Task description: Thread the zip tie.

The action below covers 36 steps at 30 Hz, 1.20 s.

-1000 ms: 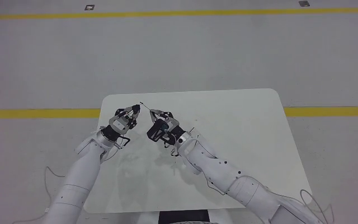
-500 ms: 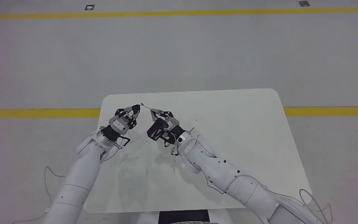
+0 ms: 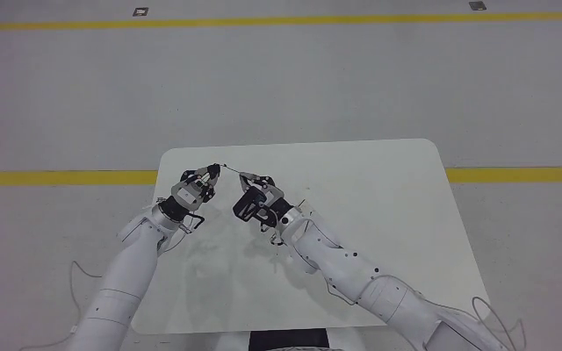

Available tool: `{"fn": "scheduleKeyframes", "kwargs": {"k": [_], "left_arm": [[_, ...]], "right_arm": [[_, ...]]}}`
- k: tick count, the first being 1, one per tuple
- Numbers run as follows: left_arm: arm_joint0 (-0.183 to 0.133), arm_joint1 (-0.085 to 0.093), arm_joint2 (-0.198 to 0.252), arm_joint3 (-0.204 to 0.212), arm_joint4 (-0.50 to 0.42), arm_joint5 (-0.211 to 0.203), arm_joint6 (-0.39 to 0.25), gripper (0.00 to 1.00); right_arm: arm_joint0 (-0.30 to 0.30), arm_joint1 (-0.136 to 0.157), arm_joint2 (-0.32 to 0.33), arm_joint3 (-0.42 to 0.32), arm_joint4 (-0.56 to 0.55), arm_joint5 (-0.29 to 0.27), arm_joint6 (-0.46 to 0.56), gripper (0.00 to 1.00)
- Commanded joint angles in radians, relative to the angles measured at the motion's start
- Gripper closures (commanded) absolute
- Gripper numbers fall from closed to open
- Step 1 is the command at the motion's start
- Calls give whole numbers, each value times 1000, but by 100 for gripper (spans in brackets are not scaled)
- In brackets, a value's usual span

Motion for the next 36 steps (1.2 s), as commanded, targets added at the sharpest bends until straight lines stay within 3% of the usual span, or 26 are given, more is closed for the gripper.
{"fn": "scheduleKeyframes", "kwargs": {"k": [1,2,3,13,19,27,29,31,36], "left_arm": [[0,0,0,0,0,0,0,100],[0,0,0,0,0,0,0,100],[0,0,0,0,0,0,0,100],[0,0,0,0,0,0,0,100],[0,0,0,0,0,0,0,100],[0,0,0,0,0,0,0,100],[5,-1,7,-17,10,-13,13,100],[8,1,3,-30,10,-13,-11,100],[-5,19,-16,-43,126,-37,-169,100]], "right_arm": [[-4,3,3,-4,0,4,6,100],[-7,4,6,-8,0,7,8,63],[-10,4,9,-12,0,9,9,0],[-55,32,72,-56,0,0,18,0],[-129,59,163,-113,51,-82,1,0],[-129,59,163,-113,51,-82,1,0],[-131,59,165,-114,55,-82,0,0],[-139,60,185,-121,81,-89,-7,0],[-178,69,280,-148,247,-171,-65,0]]}}
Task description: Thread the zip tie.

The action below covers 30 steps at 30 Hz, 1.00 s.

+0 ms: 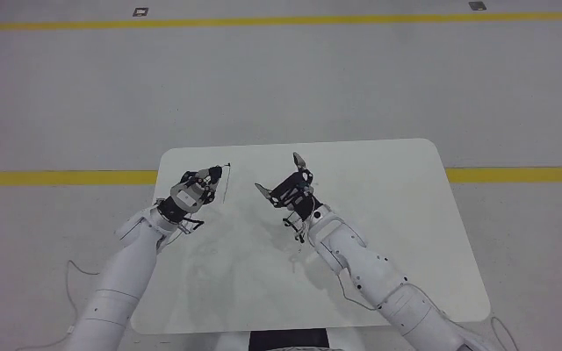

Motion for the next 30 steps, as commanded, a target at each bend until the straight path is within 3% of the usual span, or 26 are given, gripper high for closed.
{"fn": "scheduleKeyframes", "kwargs": {"k": [1,3,6,14,16,19,27,30], "left_arm": [[-9,6,-5,7,37,-7,-56,100],[-24,12,-10,19,74,-18,-113,100],[-44,17,-19,51,90,-35,-160,100],[-44,17,-19,51,90,-35,-160,100],[-39,17,-12,29,86,-35,-143,100],[-39,22,-26,13,76,-44,-179,100],[-36,31,-47,-25,74,-129,-198,100],[-34,34,-47,-30,69,-134,-198,100]], "right_arm": [[-14,3,34,-8,79,-43,-26,0],[-32,5,68,-19,180,-103,-48,0],[-44,7,94,-26,235,-151,-45,0],[-44,7,94,-26,235,-151,-45,0],[-46,7,95,-27,238,-150,-45,0],[-55,11,128,-40,243,-154,-38,0],[-87,17,198,-75,303,-177,-24,0],[-93,17,209,-80,316,-176,-19,0]]}}
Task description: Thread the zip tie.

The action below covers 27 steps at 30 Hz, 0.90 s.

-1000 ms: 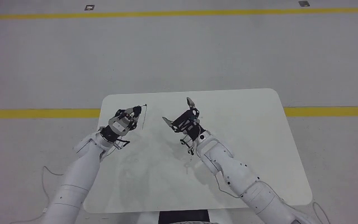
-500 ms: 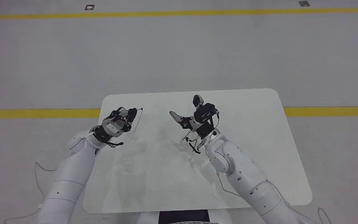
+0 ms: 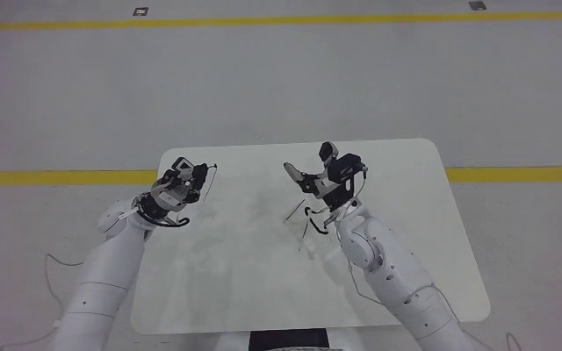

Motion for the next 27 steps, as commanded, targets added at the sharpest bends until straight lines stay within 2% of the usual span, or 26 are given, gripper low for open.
{"fn": "scheduleKeyframes", "kwargs": {"k": [1,5,8,17,22,27], "left_arm": [[-1,2,0,-4,-2,-3,0,100],[-6,5,3,-10,-2,-5,0,100],[-7,9,5,5,46,-21,13,100],[-7,10,5,12,49,-24,10,100],[-13,9,18,-27,80,-60,76,100],[-33,9,32,-23,104,-81,120,100]], "right_arm": [[-3,-1,6,-3,9,1,1,0],[-10,-3,18,-11,29,3,-3,0],[-14,-5,21,-14,44,1,-2,0],[-14,-5,21,-14,44,1,-2,0],[-14,-5,21,-14,44,1,-2,0],[-14,-5,21,-14,44,1,-2,0]]}}
